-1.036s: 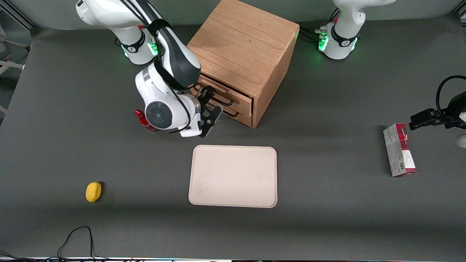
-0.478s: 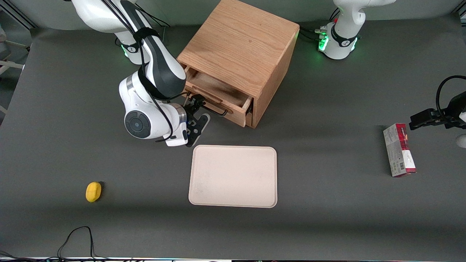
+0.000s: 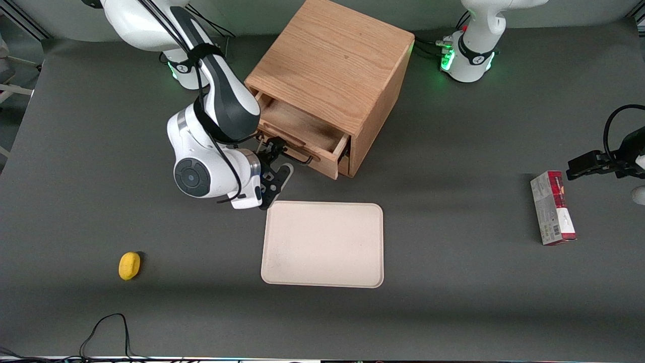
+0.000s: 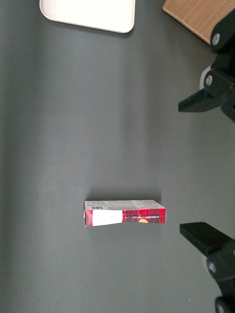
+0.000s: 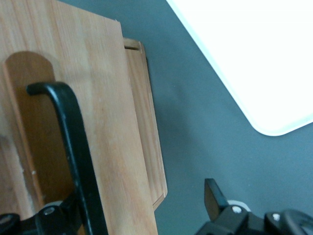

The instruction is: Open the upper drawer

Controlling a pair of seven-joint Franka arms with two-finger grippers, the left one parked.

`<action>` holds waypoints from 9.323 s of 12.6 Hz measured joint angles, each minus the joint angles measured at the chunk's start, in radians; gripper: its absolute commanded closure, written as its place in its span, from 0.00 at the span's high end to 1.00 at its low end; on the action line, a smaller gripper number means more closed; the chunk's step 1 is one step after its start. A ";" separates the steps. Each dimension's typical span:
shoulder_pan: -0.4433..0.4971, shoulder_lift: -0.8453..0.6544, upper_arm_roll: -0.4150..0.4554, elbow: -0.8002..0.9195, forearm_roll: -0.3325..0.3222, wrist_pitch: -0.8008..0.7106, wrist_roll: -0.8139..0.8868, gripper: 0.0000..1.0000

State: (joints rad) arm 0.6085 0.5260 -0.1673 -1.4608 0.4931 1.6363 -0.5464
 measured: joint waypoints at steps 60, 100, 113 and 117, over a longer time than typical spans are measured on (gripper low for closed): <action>-0.180 0.085 0.007 0.230 -0.039 -0.021 -0.075 1.00; -0.237 0.131 0.022 0.248 -0.078 0.015 -0.083 1.00; -0.230 0.092 0.021 0.355 -0.219 -0.175 -0.017 1.00; -0.178 -0.078 0.012 0.181 -0.435 -0.199 0.107 1.00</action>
State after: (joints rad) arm 0.4304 0.4475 -0.1556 -1.2797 0.0584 1.4368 -0.4389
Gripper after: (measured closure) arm 0.000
